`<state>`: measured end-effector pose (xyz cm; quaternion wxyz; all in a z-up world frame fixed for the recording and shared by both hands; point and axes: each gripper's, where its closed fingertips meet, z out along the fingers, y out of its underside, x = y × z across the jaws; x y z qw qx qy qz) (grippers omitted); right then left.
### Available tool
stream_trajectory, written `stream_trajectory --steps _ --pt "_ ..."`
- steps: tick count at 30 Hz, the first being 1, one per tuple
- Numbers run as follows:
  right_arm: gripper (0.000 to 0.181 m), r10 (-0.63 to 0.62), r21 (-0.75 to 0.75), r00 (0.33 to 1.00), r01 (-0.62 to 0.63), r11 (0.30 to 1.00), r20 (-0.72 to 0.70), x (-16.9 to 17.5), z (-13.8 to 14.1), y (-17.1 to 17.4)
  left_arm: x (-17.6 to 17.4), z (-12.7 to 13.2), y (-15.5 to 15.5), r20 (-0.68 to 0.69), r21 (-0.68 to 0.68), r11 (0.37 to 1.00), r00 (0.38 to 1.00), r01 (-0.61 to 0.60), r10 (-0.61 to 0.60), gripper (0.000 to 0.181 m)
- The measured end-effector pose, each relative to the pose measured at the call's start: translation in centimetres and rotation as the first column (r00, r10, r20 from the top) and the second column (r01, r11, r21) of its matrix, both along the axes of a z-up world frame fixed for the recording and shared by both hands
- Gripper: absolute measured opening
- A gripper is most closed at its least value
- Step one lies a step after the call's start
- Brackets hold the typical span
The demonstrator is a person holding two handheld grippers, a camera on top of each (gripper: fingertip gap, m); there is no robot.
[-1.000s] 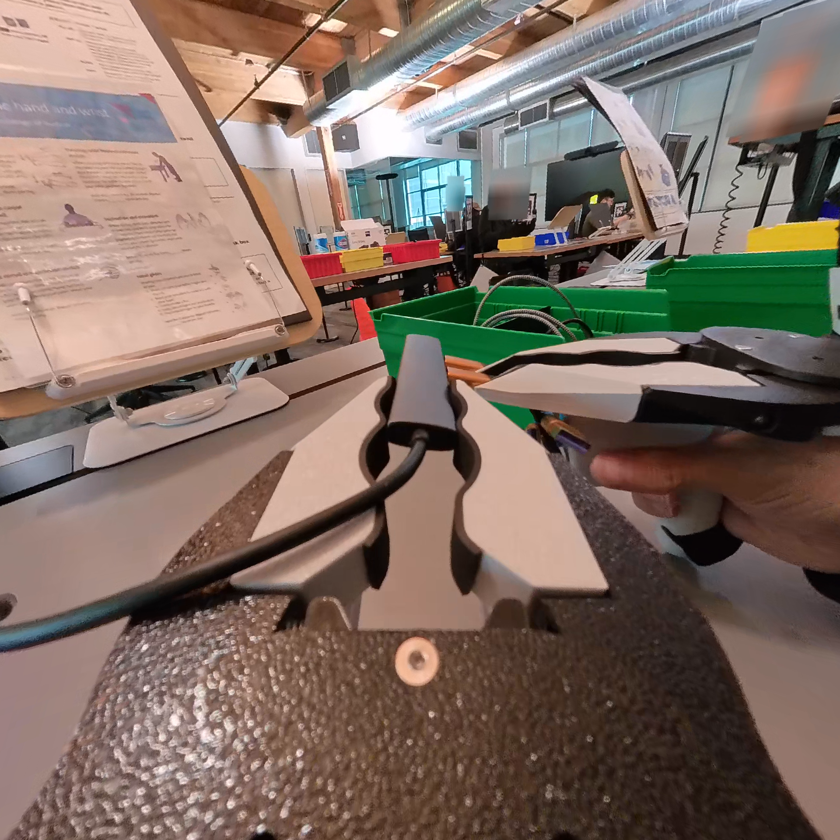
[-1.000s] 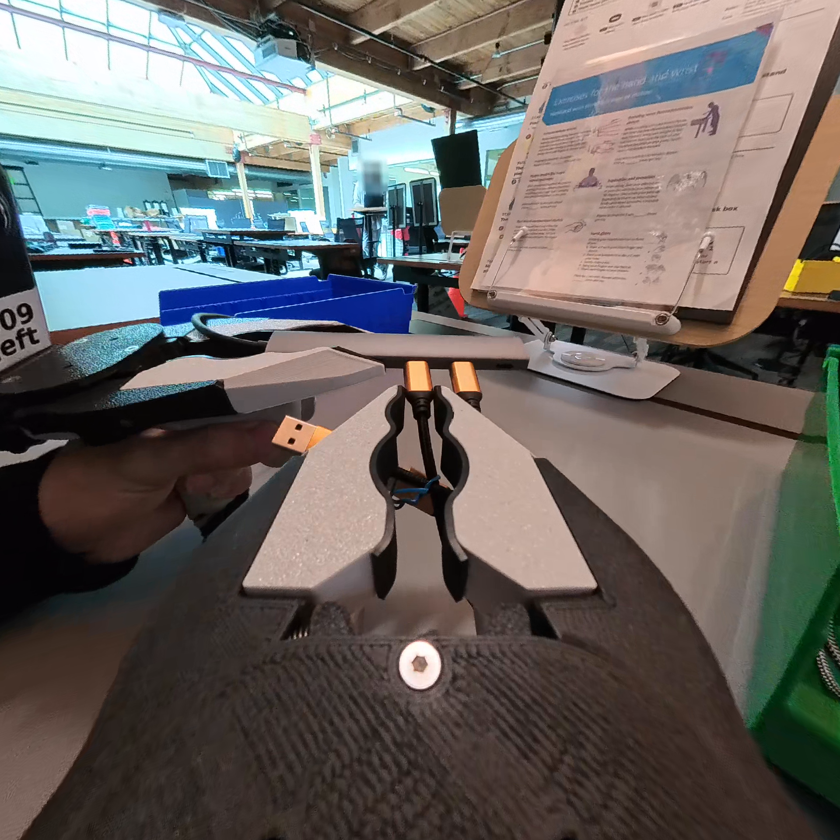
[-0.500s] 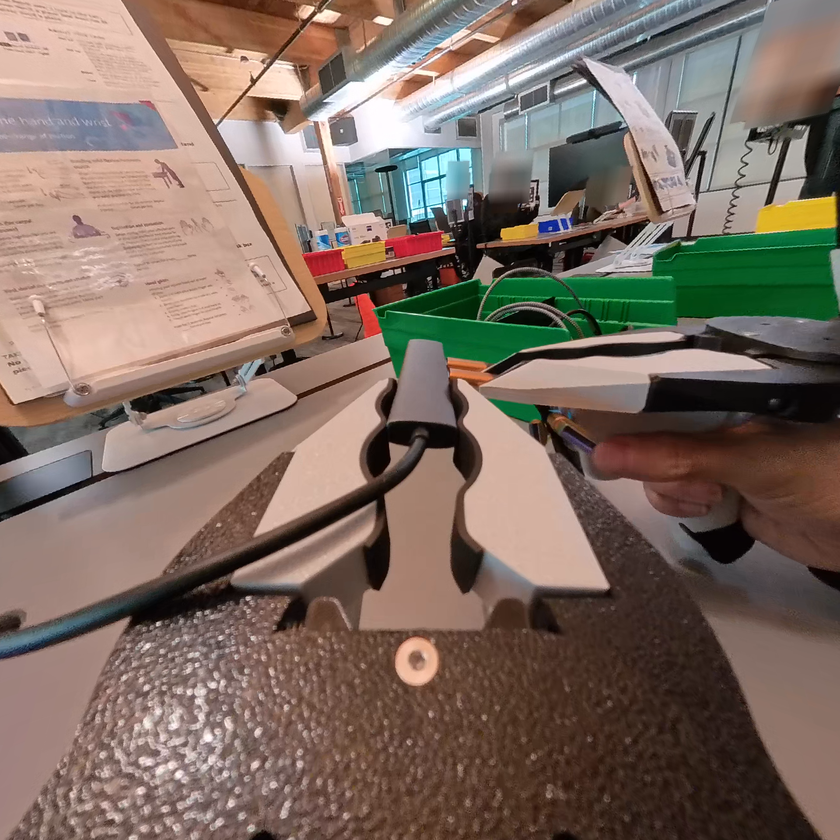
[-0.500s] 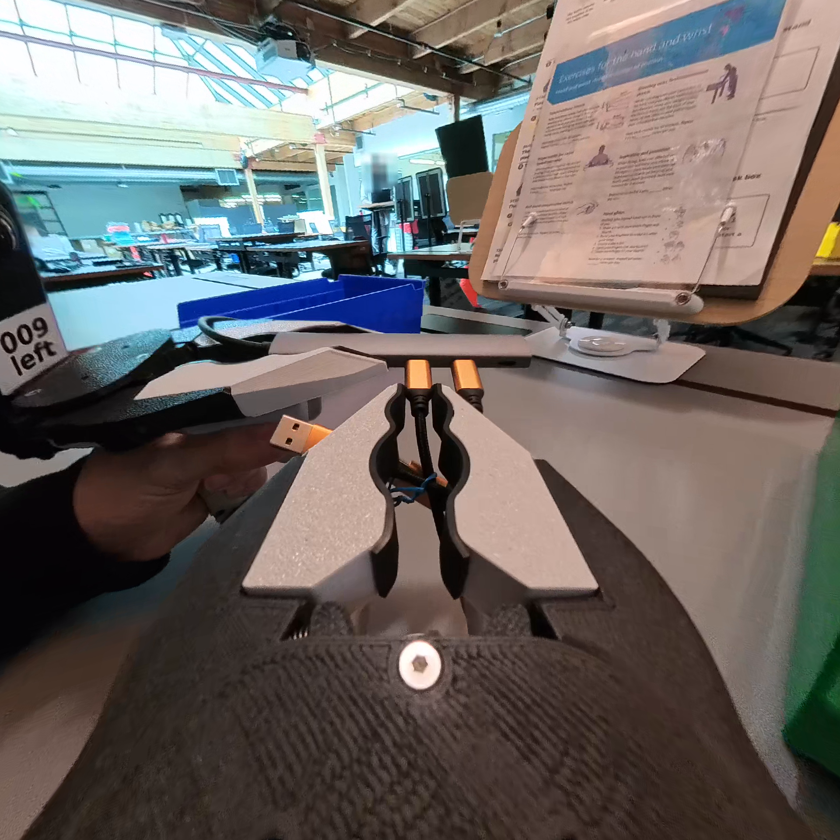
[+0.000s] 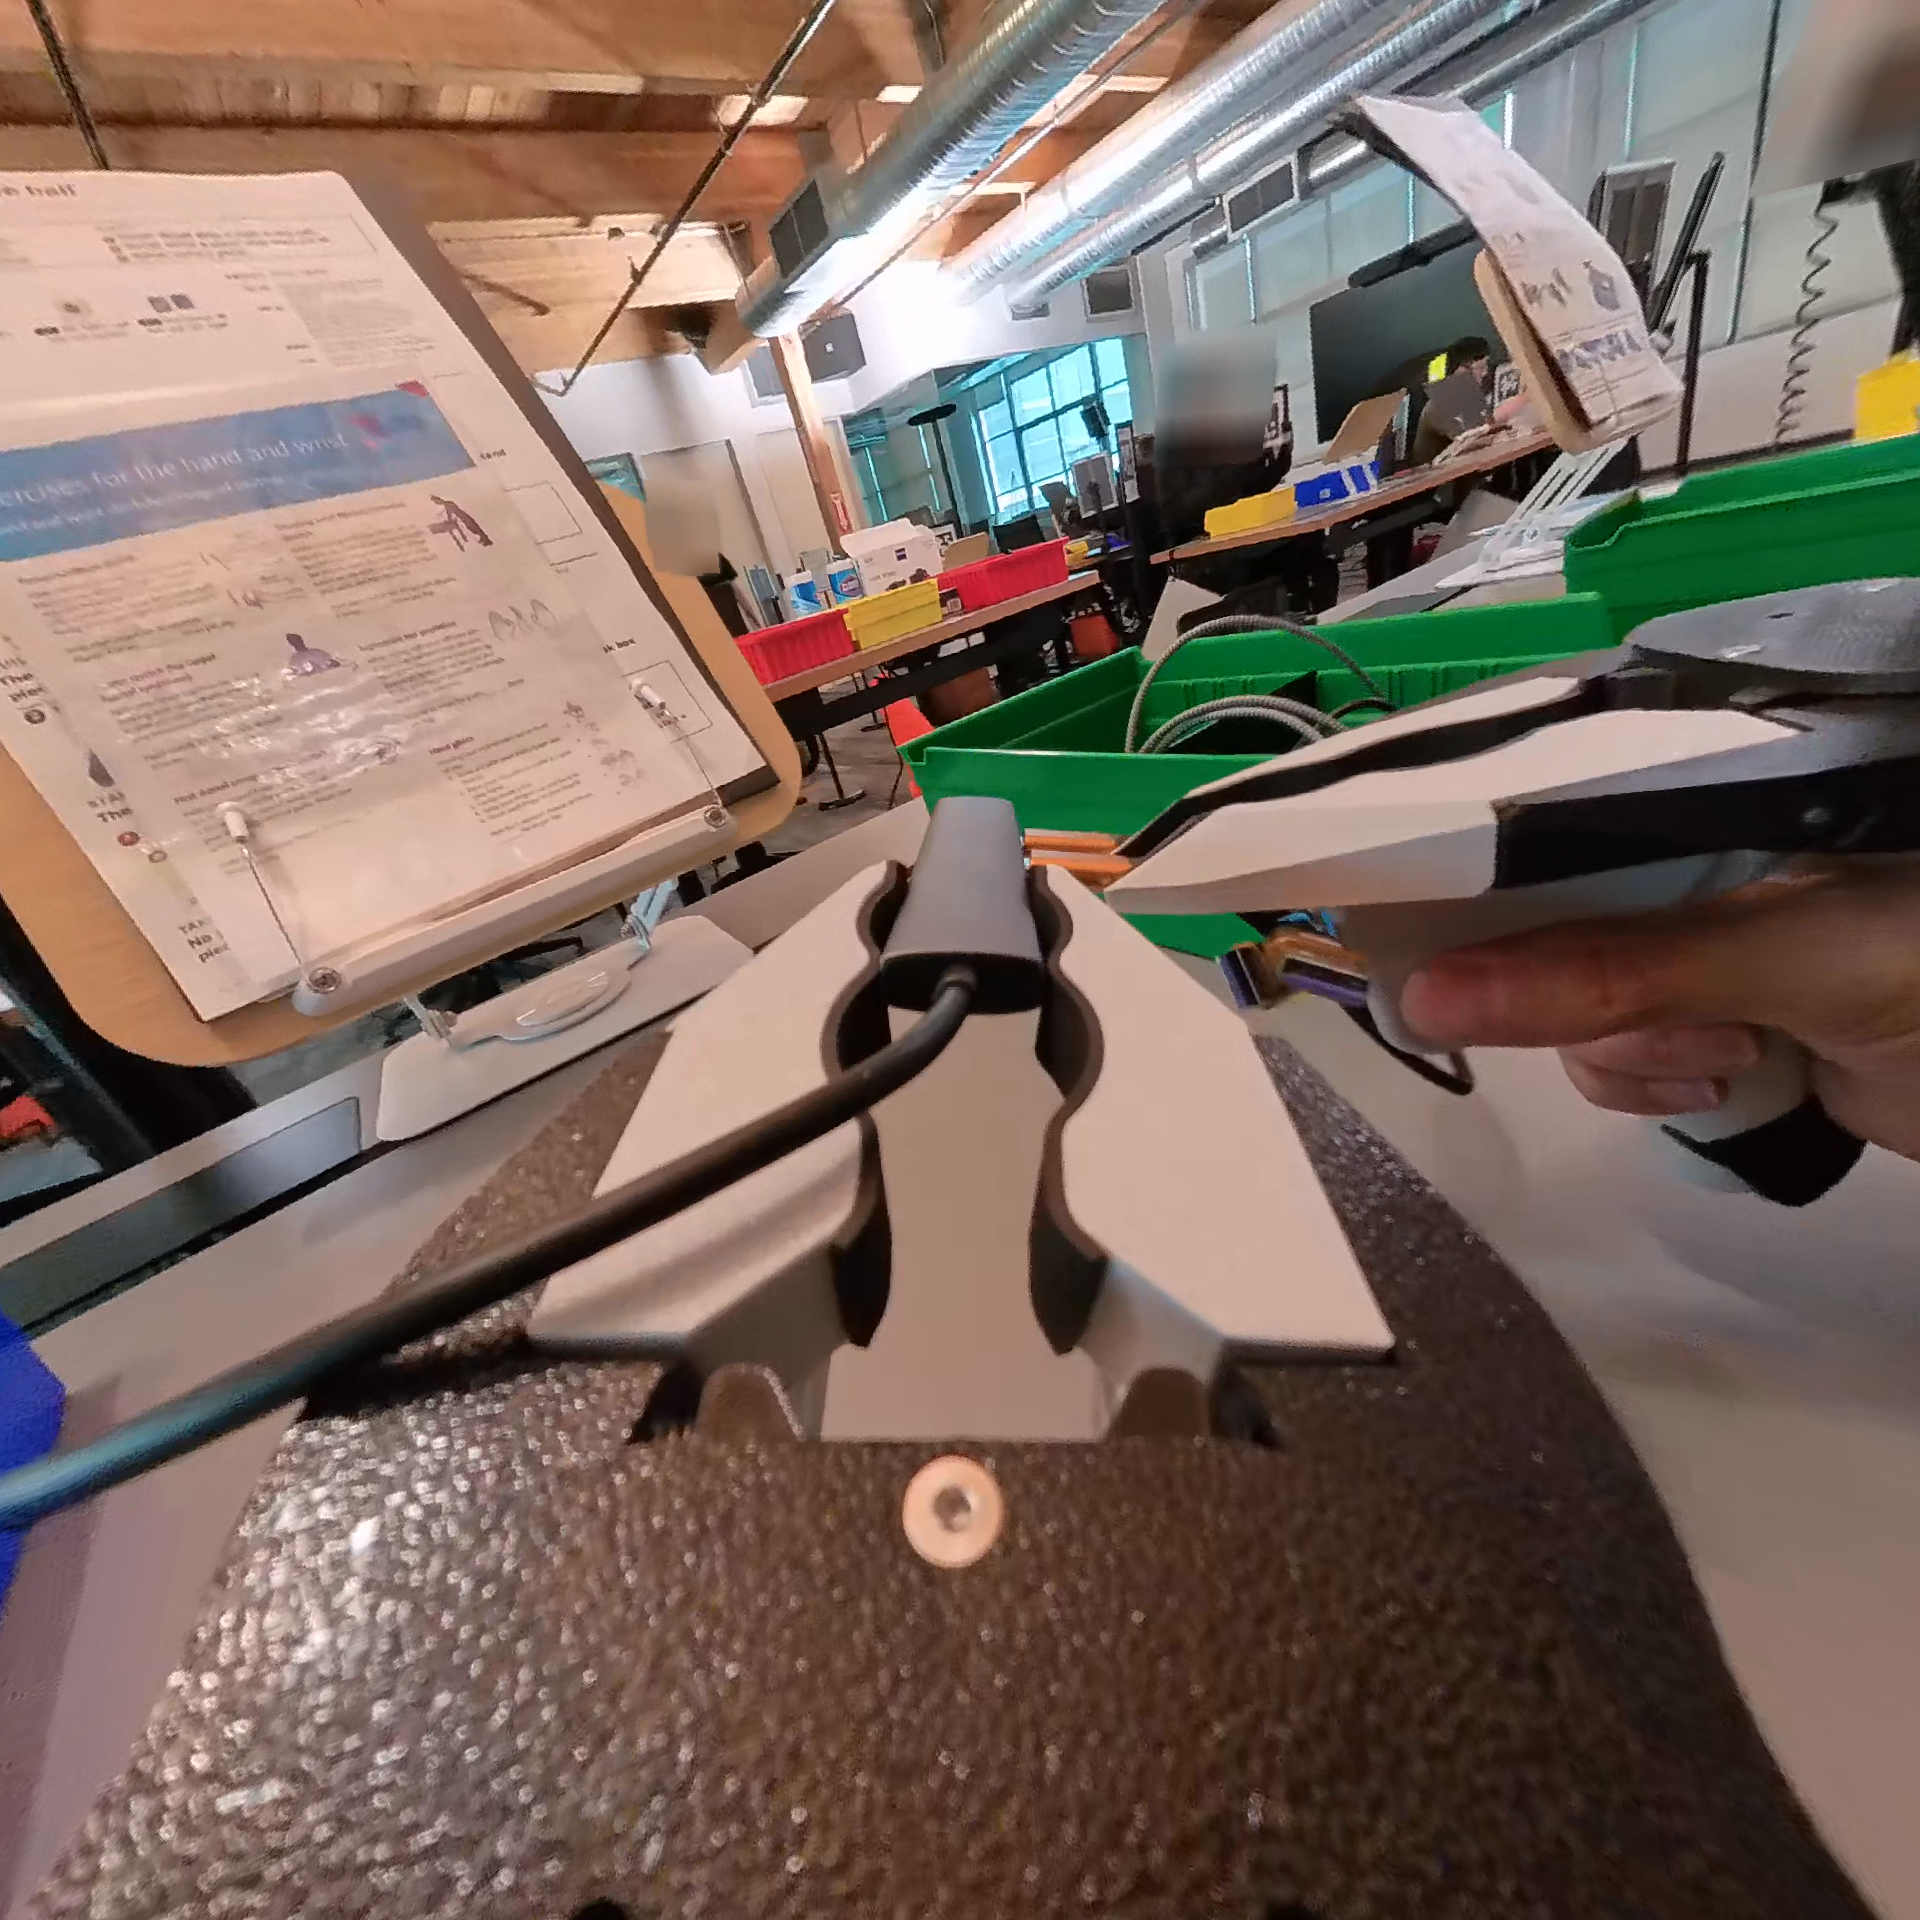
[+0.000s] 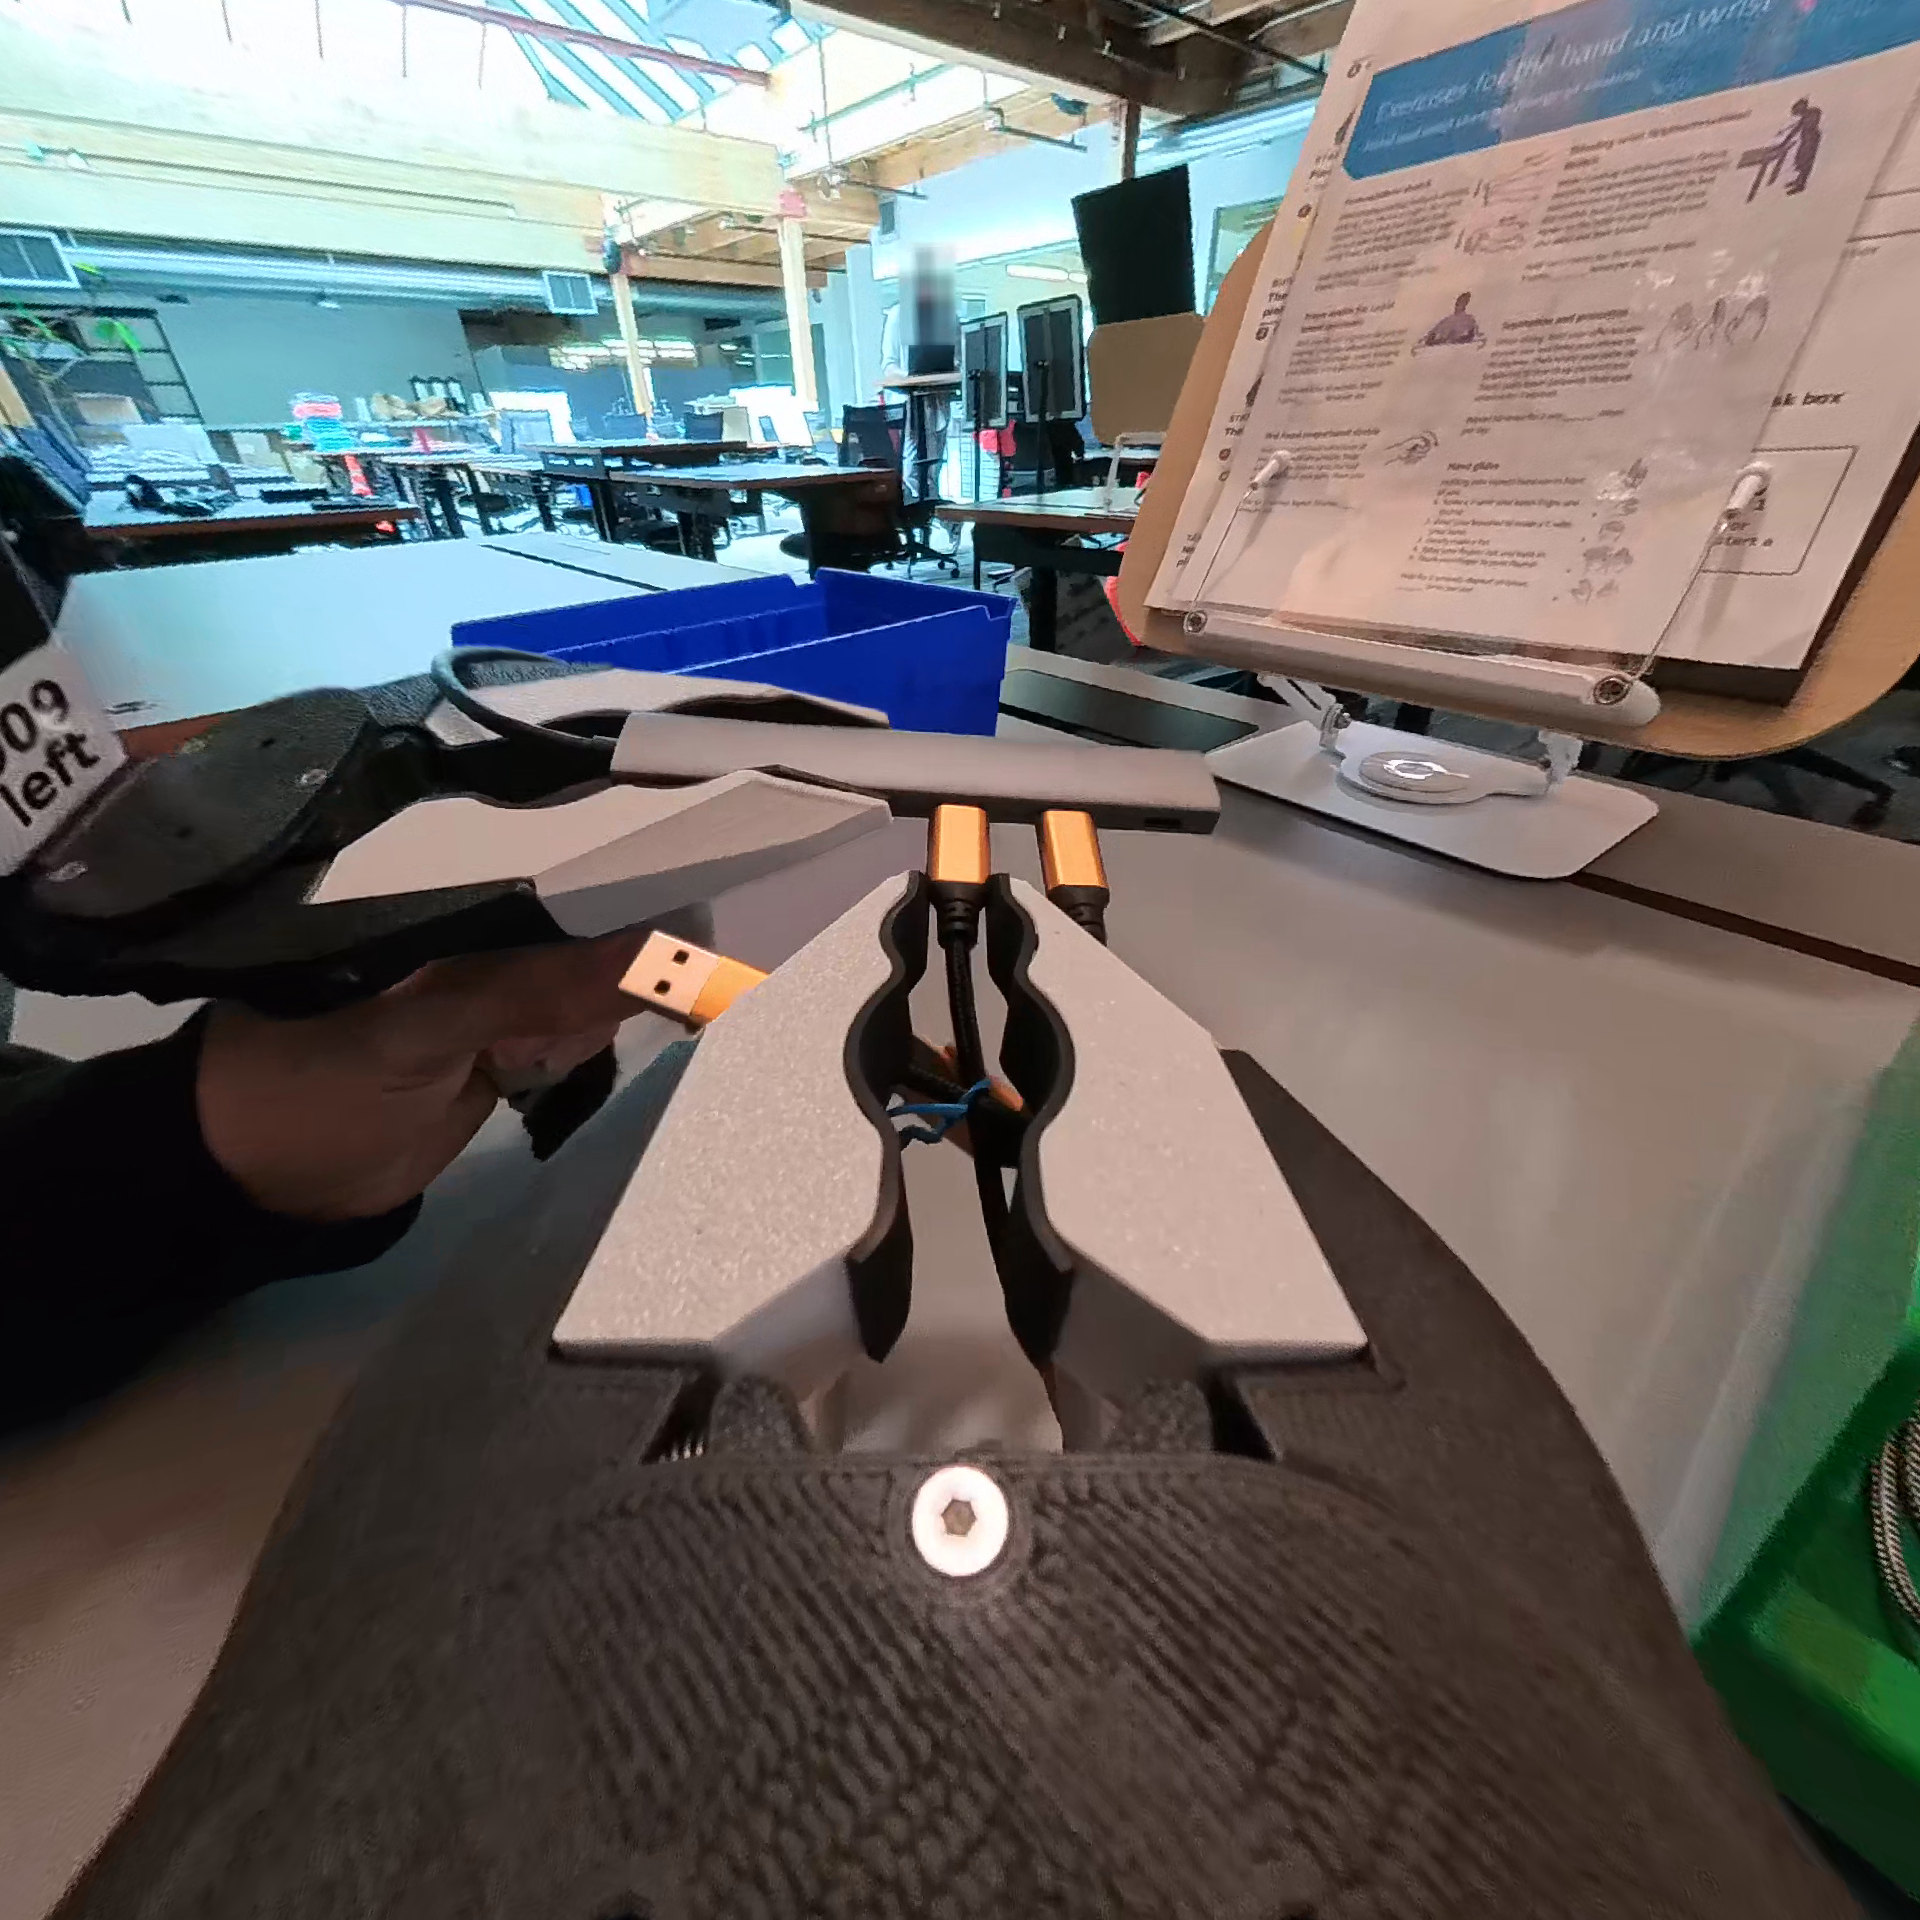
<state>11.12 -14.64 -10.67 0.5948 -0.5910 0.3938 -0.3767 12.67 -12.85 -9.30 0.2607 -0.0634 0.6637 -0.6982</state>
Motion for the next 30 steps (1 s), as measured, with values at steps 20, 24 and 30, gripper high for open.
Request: stream_trajectory --steps 20,24,30 --pt "0.010 0.078 0.055 0.996 -0.081 0.995 0.054 -2.3 3.8 -1.5 4.8 2.5 4.9 -0.091 -0.190 0.968 0.985 -0.162 0.147 0.021" --pt "0.011 -0.057 -0.160 0.993 0.074 0.984 0.105 -4.4 7.2 -6.2 3.4 2.5 3.7 0.009 -0.138 0.981 0.990 -0.136 0.138 0.020" --pt "0.011 -0.400 -0.529 0.915 0.366 0.766 0.055 -4.1 4.7 -20.3 2.8 1.4 3.1 -0.032 -0.114 0.990 0.997 -0.078 0.075 0.021"
